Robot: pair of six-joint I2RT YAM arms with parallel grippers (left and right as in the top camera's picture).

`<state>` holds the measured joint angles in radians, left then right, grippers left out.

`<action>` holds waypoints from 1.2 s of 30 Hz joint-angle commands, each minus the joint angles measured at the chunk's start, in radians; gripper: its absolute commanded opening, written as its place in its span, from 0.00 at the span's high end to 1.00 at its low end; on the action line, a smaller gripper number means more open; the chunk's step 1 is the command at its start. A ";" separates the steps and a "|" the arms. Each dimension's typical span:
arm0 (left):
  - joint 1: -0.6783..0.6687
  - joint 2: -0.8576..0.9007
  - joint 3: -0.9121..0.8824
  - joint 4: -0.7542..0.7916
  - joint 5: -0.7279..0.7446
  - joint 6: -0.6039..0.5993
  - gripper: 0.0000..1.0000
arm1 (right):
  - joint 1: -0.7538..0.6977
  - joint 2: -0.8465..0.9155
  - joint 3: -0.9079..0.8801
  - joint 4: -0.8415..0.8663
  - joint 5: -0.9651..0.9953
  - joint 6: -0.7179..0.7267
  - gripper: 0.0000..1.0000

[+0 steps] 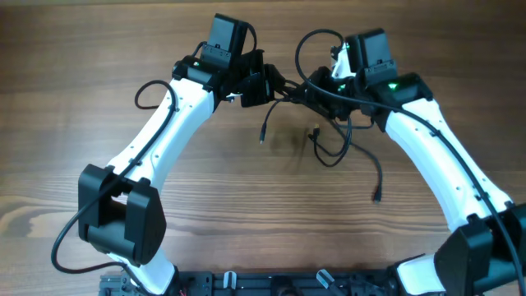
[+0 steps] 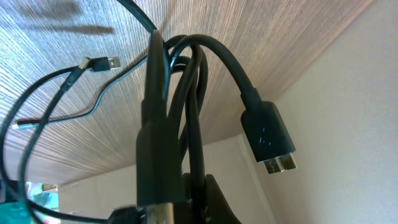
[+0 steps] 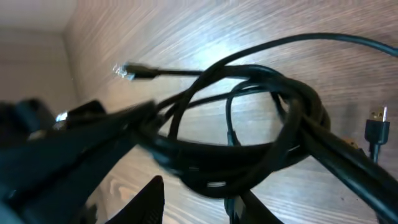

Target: Untangle cables

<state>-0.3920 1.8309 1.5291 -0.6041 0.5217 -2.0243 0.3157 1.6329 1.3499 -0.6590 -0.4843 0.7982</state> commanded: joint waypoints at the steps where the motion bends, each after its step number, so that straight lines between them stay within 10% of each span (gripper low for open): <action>1: -0.005 -0.017 0.008 0.003 0.029 -0.157 0.96 | 0.001 0.036 -0.006 0.063 0.041 0.043 0.67; 10: -0.006 -0.017 0.008 0.002 0.047 -0.156 0.96 | -0.001 0.112 -0.006 0.131 0.051 0.027 0.96; 19: -0.006 -0.017 0.008 -0.006 0.047 -0.153 0.96 | -0.035 0.077 -0.006 0.133 0.044 -0.191 0.96; 29: -0.047 -0.017 0.008 0.000 0.107 -0.157 0.96 | -0.012 0.083 -0.006 0.250 0.053 -0.142 0.79; 36: -0.053 -0.017 0.008 0.003 0.198 -0.156 0.96 | -0.010 0.100 -0.006 0.269 0.097 -0.144 0.84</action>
<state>-0.4042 1.8309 1.5295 -0.5938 0.5594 -2.0243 0.2935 1.7264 1.3346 -0.4248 -0.4099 0.6525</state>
